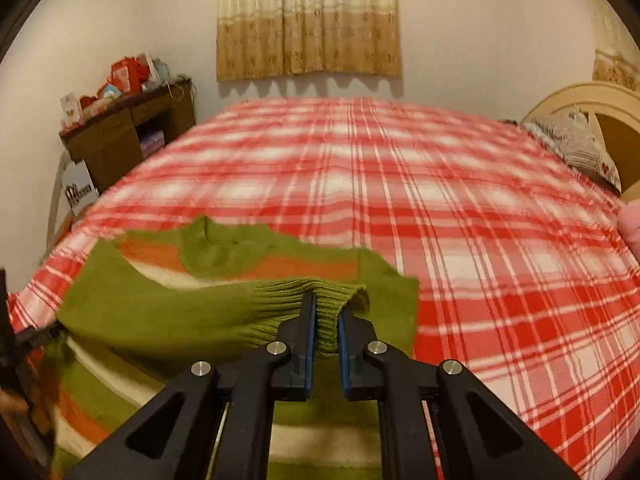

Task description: Fold small clothes

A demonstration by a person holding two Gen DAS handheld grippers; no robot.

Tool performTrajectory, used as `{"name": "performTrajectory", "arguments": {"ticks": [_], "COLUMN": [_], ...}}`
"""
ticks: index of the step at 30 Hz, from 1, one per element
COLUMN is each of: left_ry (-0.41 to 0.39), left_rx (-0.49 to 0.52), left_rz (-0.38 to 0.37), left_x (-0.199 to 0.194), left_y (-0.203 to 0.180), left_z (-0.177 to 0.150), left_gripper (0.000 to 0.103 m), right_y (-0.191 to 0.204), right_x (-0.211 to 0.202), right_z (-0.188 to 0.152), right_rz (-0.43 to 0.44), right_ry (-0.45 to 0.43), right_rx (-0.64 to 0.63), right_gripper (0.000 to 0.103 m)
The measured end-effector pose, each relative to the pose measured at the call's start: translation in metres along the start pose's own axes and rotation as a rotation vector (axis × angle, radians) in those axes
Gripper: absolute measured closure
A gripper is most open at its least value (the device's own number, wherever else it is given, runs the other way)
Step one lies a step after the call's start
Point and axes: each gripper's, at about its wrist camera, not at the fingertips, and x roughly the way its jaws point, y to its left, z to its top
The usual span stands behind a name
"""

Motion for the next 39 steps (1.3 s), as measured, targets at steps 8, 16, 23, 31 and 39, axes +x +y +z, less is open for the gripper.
{"name": "performTrajectory", "arguments": {"ticks": [8, 16, 23, 31, 39], "left_ry": [-0.009, -0.215, -0.150, -0.023, 0.011], "left_rx": [0.041, 0.100, 0.088, 0.043, 0.058], "left_rz": [-0.032, -0.044, -0.013, 0.035, 0.040], "left_x": [-0.015, -0.071, -0.026, 0.025, 0.031], "left_y": [0.011, 0.016, -0.021, -0.016, -0.019], "left_z": [-0.011, 0.005, 0.043, 0.030, 0.034], "left_gripper": [0.000, 0.000, 0.000, 0.000, 0.000], "right_y": [-0.028, -0.071, -0.051, 0.024, 0.002], "right_x": [0.045, -0.013, 0.016, 0.044, 0.051], "right_z": [-0.046, -0.033, -0.018, -0.029, -0.029], "right_rz": [0.040, -0.025, 0.134, 0.153, 0.045], "right_ry": [0.191, 0.092, 0.162, 0.218, 0.193], "right_rx": [0.045, 0.138, 0.197, -0.062, 0.050], "right_gripper": [0.094, 0.094, 0.062, 0.061, 0.061]}}
